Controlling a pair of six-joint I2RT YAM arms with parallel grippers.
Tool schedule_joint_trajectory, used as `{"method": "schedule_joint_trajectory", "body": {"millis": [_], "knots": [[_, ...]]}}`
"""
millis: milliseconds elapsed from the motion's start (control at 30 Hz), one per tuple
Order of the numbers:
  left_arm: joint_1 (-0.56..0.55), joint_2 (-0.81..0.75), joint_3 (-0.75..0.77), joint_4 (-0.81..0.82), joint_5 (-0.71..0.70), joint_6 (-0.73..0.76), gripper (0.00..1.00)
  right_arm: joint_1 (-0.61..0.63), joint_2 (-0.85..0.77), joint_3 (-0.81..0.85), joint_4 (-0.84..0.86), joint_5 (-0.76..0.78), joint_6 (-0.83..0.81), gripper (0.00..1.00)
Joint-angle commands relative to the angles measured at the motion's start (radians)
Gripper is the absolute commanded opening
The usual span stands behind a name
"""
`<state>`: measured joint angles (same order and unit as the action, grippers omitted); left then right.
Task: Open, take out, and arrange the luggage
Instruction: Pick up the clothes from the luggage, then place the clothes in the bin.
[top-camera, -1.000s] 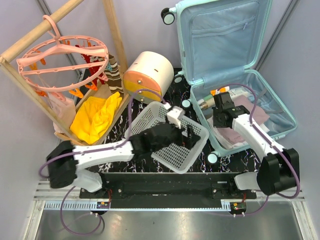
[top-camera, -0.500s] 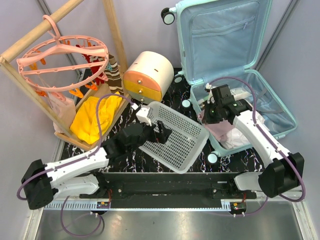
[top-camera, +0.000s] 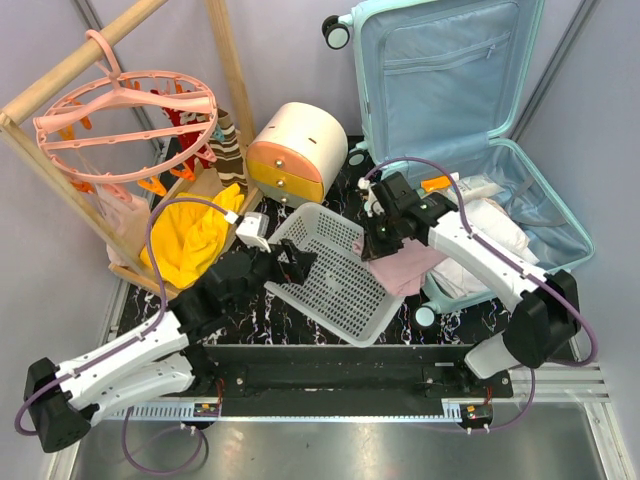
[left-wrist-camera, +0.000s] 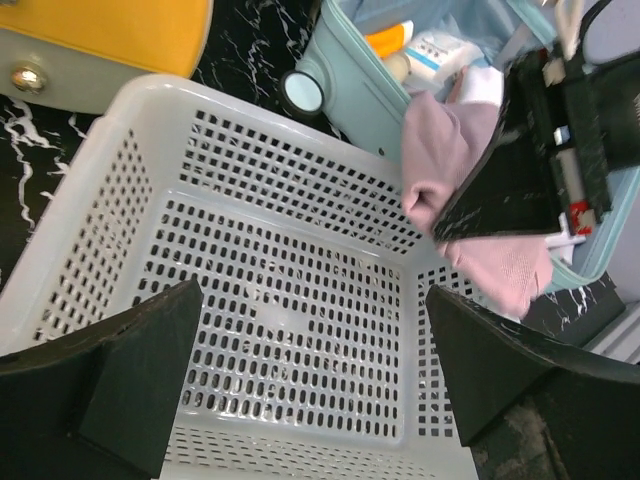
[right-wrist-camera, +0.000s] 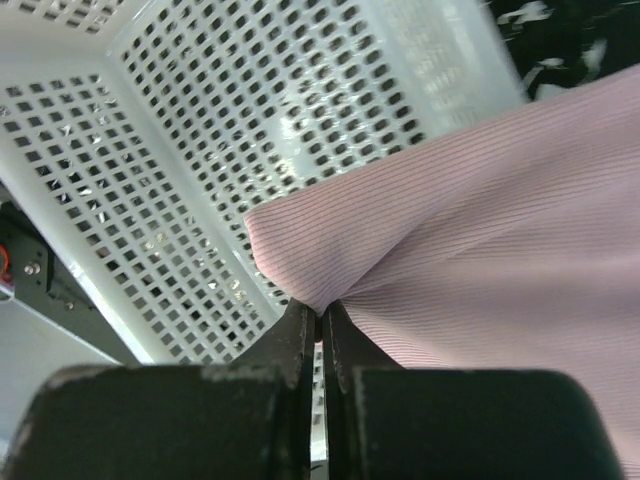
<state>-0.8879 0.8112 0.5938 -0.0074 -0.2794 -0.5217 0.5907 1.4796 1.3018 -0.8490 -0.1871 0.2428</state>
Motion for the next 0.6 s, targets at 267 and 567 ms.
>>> {"method": "schedule_joint_trajectory", "body": {"millis": [267,567], "knots": [[0.014,-0.122,-0.032,-0.068,-0.086,0.019,0.99,0.13,0.126,0.073,0.18,-0.15,0.121,0.0],[0.014,-0.153,-0.049,-0.085,-0.104,0.015,0.99,0.159,0.231,0.097,0.312,-0.173,0.2,0.0]]}}
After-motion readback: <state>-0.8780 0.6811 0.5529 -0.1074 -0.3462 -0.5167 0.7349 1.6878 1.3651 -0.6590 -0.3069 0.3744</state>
